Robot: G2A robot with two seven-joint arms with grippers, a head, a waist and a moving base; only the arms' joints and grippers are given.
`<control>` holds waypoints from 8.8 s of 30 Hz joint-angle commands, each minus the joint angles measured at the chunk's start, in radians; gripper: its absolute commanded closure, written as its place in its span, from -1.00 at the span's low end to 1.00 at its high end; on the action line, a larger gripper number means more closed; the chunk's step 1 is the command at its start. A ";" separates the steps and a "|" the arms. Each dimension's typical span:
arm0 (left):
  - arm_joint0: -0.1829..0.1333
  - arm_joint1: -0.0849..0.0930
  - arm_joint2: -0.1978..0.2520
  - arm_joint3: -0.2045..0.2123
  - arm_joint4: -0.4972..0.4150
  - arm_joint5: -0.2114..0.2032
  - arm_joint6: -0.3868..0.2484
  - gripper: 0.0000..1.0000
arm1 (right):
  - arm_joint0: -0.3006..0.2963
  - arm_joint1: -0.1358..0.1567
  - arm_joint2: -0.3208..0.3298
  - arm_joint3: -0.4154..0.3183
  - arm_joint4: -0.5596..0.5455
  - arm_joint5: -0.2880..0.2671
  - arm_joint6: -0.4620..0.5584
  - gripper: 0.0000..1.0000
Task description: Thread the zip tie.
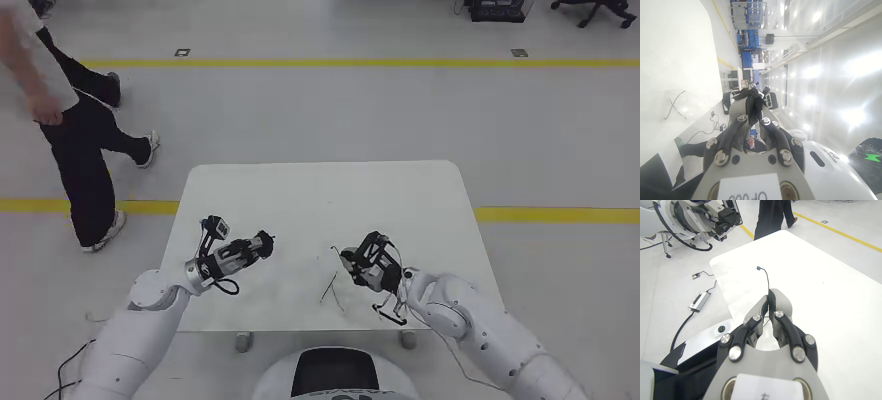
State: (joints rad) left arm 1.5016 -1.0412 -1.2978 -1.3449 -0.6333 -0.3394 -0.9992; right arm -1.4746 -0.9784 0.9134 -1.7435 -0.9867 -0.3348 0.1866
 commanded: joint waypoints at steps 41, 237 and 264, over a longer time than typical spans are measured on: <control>0.202 -0.138 0.016 -0.139 0.111 -0.001 0.116 1.00 | 0.159 0.019 -0.374 0.216 0.318 -0.005 -0.796 1.00; 0.252 -0.379 -0.209 -0.125 0.213 0.012 -0.011 1.00 | 0.137 0.041 -0.456 0.156 0.533 -0.005 -0.793 -1.00; 0.221 -0.327 -0.203 -0.061 -0.061 0.098 -0.178 1.00 | 0.071 0.019 0.019 0.139 1.490 -0.005 0.602 -1.00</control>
State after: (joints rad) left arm 1.7225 -1.3701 -1.5027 -1.4064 -0.6928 -0.2412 -1.1771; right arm -1.3937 -0.9454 0.8953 -1.6211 0.4728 -0.3400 0.6928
